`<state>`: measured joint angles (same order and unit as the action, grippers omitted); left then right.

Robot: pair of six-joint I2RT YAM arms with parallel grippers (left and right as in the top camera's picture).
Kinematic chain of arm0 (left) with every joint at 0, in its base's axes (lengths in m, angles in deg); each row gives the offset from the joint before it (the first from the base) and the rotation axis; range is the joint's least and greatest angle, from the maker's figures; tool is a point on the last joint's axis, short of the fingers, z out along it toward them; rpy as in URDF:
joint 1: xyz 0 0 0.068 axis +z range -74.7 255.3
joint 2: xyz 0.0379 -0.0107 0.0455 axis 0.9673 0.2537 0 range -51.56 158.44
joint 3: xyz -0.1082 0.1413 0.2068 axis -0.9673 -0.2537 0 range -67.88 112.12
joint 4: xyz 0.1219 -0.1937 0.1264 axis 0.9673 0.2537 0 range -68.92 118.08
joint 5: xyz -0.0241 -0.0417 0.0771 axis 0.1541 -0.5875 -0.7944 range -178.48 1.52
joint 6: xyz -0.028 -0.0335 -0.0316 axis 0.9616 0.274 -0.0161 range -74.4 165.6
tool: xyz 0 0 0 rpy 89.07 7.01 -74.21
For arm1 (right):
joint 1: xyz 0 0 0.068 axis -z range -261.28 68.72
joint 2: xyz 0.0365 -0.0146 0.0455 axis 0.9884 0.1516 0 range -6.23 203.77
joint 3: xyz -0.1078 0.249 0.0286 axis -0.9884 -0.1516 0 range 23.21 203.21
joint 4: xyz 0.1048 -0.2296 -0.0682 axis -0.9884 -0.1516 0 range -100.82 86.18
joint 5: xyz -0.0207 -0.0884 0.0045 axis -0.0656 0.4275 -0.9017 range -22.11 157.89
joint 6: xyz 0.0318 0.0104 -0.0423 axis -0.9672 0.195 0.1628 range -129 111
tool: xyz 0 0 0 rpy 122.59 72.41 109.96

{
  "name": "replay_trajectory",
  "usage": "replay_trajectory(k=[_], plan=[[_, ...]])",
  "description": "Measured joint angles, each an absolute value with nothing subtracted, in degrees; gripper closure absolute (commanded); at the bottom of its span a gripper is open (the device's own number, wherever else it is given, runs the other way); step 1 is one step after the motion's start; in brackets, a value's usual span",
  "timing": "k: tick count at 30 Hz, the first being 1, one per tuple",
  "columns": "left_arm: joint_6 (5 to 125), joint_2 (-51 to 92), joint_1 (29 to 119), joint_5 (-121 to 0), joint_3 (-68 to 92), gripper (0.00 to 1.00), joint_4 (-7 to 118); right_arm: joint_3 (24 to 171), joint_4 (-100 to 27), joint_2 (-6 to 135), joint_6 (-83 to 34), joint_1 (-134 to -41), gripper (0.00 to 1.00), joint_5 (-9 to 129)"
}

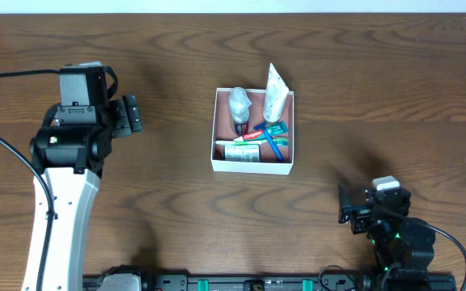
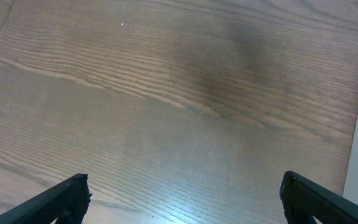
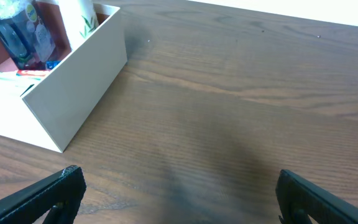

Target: Pack container

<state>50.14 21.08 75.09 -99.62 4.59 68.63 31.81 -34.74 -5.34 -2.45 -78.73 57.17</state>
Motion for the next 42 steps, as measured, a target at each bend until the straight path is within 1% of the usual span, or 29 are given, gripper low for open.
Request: replay_trajectory(k=[13,16,22,27,32,42], plan=[[50.14,20.06,75.09,-99.60,4.57,0.02,68.65,31.81,-34.74,-5.37,-2.45,-78.73,0.01,57.17],[50.07,16.32,75.09,-99.60,4.52,0.02,68.61,31.81,-34.74,-5.37,-2.48,-78.73,0.01,57.17],[50.07,3.27,75.09,-99.16,1.16,0.02,66.35,31.81,-34.71,-5.39,-2.45,-78.73,0.01,57.17],[49.42,-7.24,75.09,-98.17,-9.79,0.02,59.60,31.81,-34.65,-5.39,-2.48,-78.73,0.01,57.17],[45.72,-17.36,75.09,-94.57,-23.41,0.02,52.30,31.79,-34.63,-5.41,-2.48,-78.73,0.01,57.17],[43.82,-35.53,75.09,-92.71,-41.33,0.02,49.63,31.77,-34.63,-5.41,-2.48,-78.73,0.01,57.17]])
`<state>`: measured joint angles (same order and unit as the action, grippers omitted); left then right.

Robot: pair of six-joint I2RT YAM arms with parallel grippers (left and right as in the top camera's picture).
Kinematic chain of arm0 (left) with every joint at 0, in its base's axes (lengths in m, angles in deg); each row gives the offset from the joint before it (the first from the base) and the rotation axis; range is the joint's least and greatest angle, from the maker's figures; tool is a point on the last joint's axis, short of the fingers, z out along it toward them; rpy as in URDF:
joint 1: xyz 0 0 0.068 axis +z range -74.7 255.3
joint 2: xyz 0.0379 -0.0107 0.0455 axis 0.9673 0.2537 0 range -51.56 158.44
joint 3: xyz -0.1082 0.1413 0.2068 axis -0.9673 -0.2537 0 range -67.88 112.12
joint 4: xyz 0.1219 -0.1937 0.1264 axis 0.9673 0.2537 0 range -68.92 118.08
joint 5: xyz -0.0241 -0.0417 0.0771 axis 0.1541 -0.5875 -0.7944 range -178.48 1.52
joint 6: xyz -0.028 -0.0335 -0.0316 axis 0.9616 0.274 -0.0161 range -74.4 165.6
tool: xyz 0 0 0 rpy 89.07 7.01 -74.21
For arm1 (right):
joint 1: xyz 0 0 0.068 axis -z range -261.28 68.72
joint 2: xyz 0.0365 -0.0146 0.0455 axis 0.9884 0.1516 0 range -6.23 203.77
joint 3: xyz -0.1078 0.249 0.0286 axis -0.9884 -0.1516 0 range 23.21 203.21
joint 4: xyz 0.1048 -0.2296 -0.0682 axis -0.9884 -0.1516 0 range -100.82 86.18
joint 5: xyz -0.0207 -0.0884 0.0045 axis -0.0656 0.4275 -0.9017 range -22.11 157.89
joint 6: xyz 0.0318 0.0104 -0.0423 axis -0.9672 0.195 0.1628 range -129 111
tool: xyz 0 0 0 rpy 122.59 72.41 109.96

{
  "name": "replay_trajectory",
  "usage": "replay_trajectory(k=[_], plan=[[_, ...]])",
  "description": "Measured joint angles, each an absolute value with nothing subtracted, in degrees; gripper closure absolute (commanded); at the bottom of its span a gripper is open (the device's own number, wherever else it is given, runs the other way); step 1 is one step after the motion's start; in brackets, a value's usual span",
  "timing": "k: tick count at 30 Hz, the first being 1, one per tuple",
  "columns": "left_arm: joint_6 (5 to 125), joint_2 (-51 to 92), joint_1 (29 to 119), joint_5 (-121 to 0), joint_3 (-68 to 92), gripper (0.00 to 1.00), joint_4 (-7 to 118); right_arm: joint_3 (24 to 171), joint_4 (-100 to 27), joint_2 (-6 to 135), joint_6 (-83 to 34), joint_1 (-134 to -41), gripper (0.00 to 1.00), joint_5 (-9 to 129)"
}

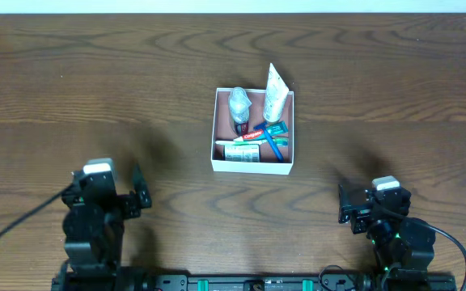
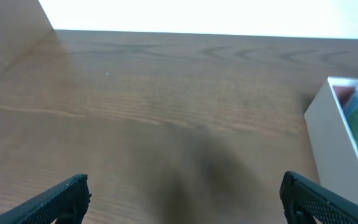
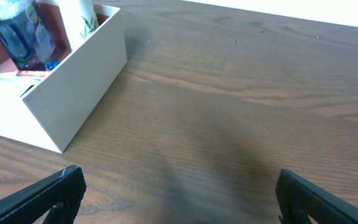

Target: Pack container

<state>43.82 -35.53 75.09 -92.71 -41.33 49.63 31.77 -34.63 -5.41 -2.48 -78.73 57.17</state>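
Observation:
A white box with a pink floor (image 1: 253, 166) stands mid-table; its wall also shows in the right wrist view (image 3: 73, 93) and in the left wrist view (image 2: 328, 149). Inside lie a clear bottle (image 1: 239, 105), a white tube (image 1: 275, 90), a toothpaste tube (image 1: 245, 151) and a blue toothbrush (image 1: 275, 141). My left gripper (image 1: 137, 198) sits at the near left edge, open and empty (image 2: 182, 199). My right gripper (image 1: 345, 206) rests at the near right, open and empty (image 3: 179, 199).
Brown wooden table (image 1: 95, 81) all around the box. A pale wall edge runs along the far side (image 2: 197, 15). Both arm bases stand at the near edge.
My left arm has drawn back from beside the box's left to the near left edge of the table, gripper still open. The right arm and the box contents have not moved.

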Motion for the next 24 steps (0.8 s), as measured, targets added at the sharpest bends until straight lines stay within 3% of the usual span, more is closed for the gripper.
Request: replay_trajectory(k=[24], plan=[[44.08,-50.96,75.09,-91.99,-59.12,0.02,48.26,31.77,-34.63,-5.41,-2.48,-78.73,0.01,57.17]])
